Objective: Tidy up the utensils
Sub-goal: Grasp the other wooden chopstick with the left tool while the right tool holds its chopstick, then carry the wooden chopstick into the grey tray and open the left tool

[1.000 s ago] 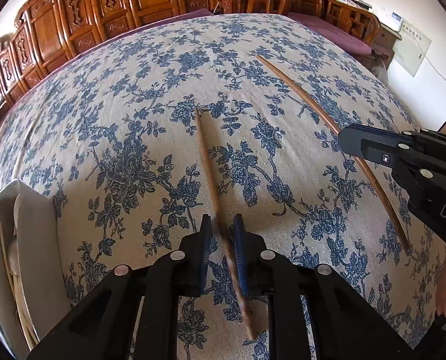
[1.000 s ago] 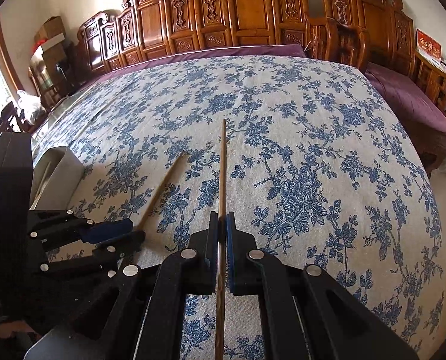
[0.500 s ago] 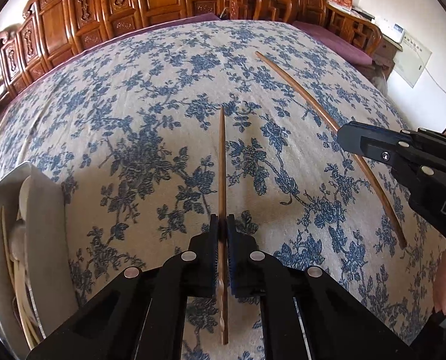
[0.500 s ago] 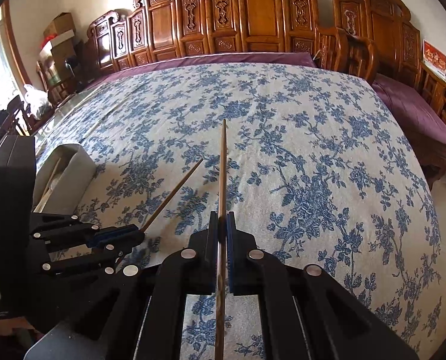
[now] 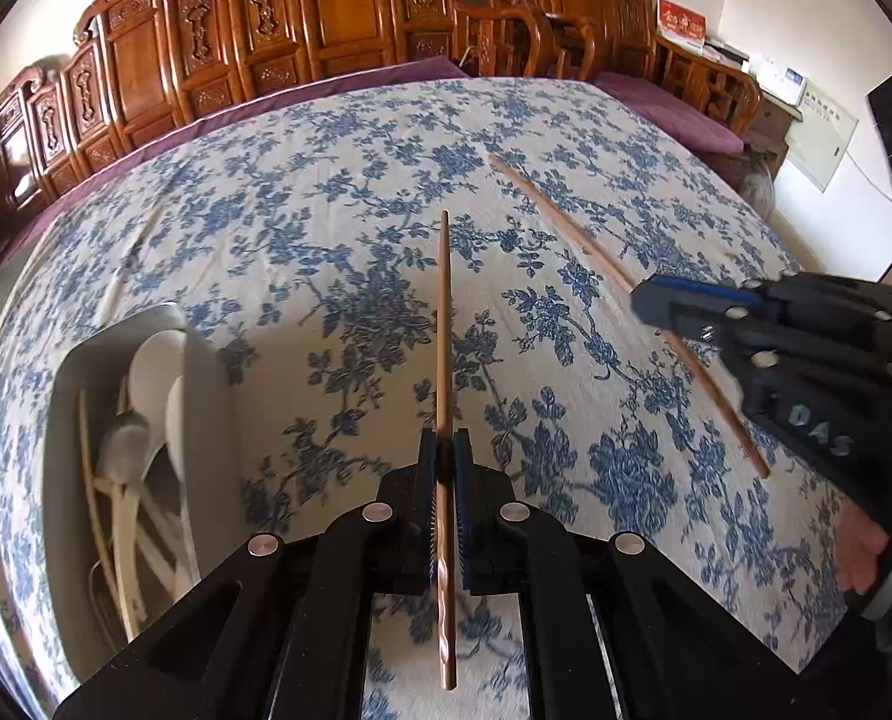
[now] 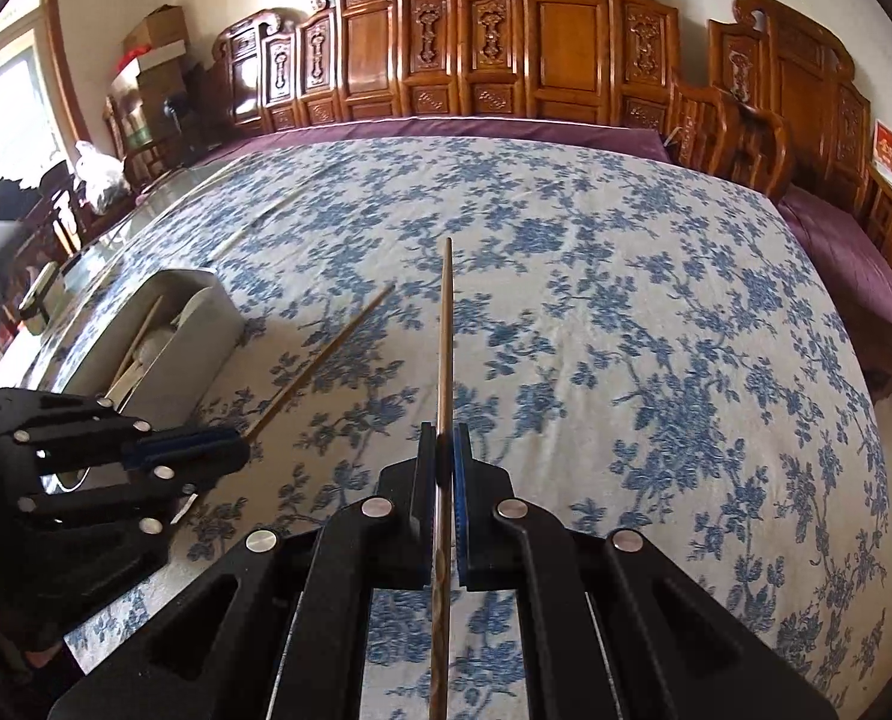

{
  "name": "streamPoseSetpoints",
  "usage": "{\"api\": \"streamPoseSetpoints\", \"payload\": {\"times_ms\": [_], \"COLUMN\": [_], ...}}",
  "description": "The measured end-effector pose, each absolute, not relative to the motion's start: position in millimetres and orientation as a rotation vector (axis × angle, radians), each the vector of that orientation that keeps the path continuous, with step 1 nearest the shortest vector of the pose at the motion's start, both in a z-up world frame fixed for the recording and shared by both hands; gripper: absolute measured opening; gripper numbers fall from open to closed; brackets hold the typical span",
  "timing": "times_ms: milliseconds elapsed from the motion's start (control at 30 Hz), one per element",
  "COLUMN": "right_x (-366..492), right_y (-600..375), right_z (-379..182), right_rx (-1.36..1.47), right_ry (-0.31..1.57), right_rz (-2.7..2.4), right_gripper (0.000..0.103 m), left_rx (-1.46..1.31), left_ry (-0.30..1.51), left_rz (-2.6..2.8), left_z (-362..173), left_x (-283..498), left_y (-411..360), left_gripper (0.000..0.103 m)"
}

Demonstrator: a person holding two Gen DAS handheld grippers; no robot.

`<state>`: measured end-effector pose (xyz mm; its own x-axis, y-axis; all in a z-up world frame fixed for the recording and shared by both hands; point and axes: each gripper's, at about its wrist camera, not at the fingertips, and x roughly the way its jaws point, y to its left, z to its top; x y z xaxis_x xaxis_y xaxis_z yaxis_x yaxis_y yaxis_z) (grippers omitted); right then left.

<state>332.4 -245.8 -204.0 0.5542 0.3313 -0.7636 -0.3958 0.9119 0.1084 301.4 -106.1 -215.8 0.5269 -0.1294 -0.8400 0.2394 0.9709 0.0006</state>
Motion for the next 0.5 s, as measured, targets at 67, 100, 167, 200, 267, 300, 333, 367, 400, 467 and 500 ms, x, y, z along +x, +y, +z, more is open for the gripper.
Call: {"api": "streamPoseSetpoints", "payload": {"times_ms": [67, 100, 167, 200, 267, 300, 333, 367, 400, 467, 500], "right_x": [329, 328, 326, 325, 323, 322, 320, 319, 317, 313, 312], "right_y": [-240, -237, -233, -230, -227, -225, -221, -219, -216, -210, -207], "right_z": [-204, -204, -205, -205, -206, -206, -206, -206, -206, -206, -205], "right_rx": [-0.090, -0.094, -0.100, -0.103, -0.106, -0.108, -0.112, -0.115, -0.119, -0.128, -0.132], "right_ry": [0.886, 0.885, 0.886, 0.887, 0.889, 0.889, 0.888, 0.888, 0.888, 0.885, 0.882], "right_rz": [0.440, 0.445, 0.453, 0.458, 0.467, 0.471, 0.479, 0.483, 0.489, 0.500, 0.506], "right_gripper": [0.006, 0.006, 0.006, 0.006, 0.006, 0.006, 0.006, 0.006, 0.006, 0.006, 0.006], "left_rx": [0.120, 0.120, 0.114, 0.113, 0.111, 0.107, 0.107, 0.107, 0.105, 0.100, 0.097], "left_ry": [0.982, 0.976, 0.964, 0.960, 0.952, 0.949, 0.946, 0.943, 0.940, 0.936, 0.933], "left_rz": [-0.220, -0.219, -0.219, -0.219, -0.215, -0.213, -0.210, -0.207, -0.203, -0.195, -0.189], "left_z": [-210, -207, -200, -198, -194, -191, -189, -187, -186, -183, -181], "left_x": [297, 294, 289, 288, 284, 282, 281, 279, 278, 276, 275], "left_y": [-102, -100, -94, -92, -86, -82, -78, -76, -72, -65, -61], "left_gripper": [0.005, 0.005, 0.005, 0.005, 0.005, 0.005, 0.005, 0.005, 0.005, 0.005, 0.005]}}
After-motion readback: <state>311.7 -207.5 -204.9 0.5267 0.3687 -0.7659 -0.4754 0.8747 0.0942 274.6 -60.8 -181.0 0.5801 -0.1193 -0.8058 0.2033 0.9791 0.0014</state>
